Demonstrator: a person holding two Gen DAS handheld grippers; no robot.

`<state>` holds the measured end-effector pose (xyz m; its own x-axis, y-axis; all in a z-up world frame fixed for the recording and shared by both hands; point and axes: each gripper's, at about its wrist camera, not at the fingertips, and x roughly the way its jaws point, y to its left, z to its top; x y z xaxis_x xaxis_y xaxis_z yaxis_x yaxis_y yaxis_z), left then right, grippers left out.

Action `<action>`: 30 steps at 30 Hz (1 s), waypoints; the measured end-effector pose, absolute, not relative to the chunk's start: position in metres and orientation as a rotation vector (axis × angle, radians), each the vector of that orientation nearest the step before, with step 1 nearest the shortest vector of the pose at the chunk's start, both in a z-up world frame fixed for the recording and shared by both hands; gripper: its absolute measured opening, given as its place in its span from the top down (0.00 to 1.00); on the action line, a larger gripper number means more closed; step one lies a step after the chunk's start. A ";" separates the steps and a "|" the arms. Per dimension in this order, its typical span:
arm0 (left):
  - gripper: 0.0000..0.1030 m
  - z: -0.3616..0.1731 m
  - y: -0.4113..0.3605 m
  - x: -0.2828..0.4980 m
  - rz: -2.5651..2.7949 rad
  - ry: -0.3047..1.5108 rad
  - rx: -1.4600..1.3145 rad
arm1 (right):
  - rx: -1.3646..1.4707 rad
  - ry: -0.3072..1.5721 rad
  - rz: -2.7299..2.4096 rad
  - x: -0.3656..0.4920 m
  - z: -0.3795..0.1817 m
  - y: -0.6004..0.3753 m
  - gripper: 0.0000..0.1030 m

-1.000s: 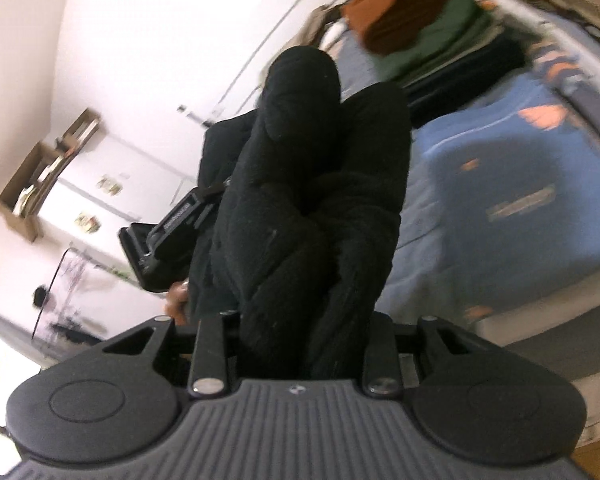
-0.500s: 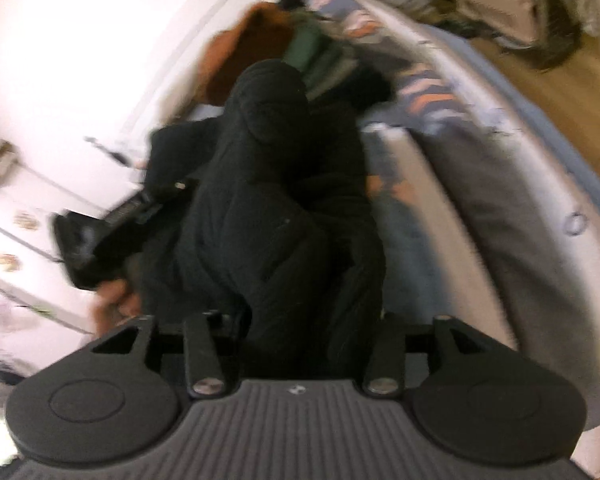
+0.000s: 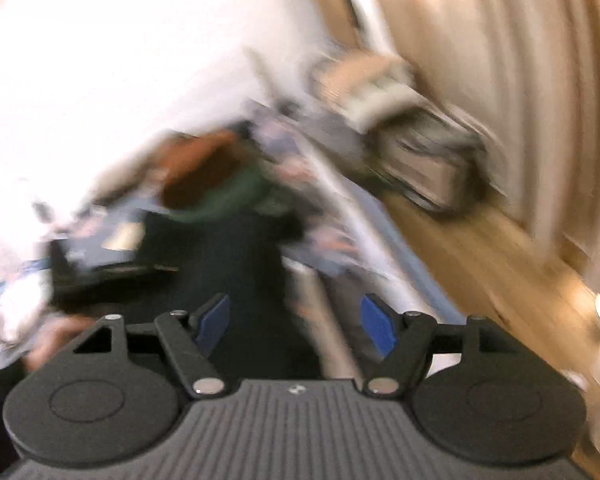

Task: Fold clothes
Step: 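Lift the folded jacket with both grippers and carry it toward the clothes stacks, then lower the folded jacket onto the stack of folded shirts with both grippers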

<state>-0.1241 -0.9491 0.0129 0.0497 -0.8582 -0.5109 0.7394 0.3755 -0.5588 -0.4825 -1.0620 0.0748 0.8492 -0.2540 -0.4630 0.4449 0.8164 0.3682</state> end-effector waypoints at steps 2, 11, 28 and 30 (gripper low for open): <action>0.50 0.013 -0.949 -0.124 -1.213 0.909 -0.156 | 0.457 0.430 -0.351 -0.464 0.065 -1.045 0.30; 0.28 0.044 -0.918 -0.133 -1.188 0.855 -0.075 | 0.558 0.537 -0.421 -0.429 -0.001 -1.070 0.32; 0.27 0.034 -0.856 -0.229 -1.618 0.978 -0.483 | 0.594 0.499 -0.447 -0.442 -0.010 -1.079 0.24; 0.27 0.014 -0.873 -0.231 -1.597 1.046 -0.486 | 0.582 0.501 -0.452 -0.443 -0.009 -1.079 0.24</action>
<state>-0.2308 -0.8735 0.0138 -0.3045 -0.9287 -0.2118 0.5652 0.0028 -0.8250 -0.4435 -1.0788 -0.0093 0.7868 -0.2583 -0.5605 0.5312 0.7458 0.4020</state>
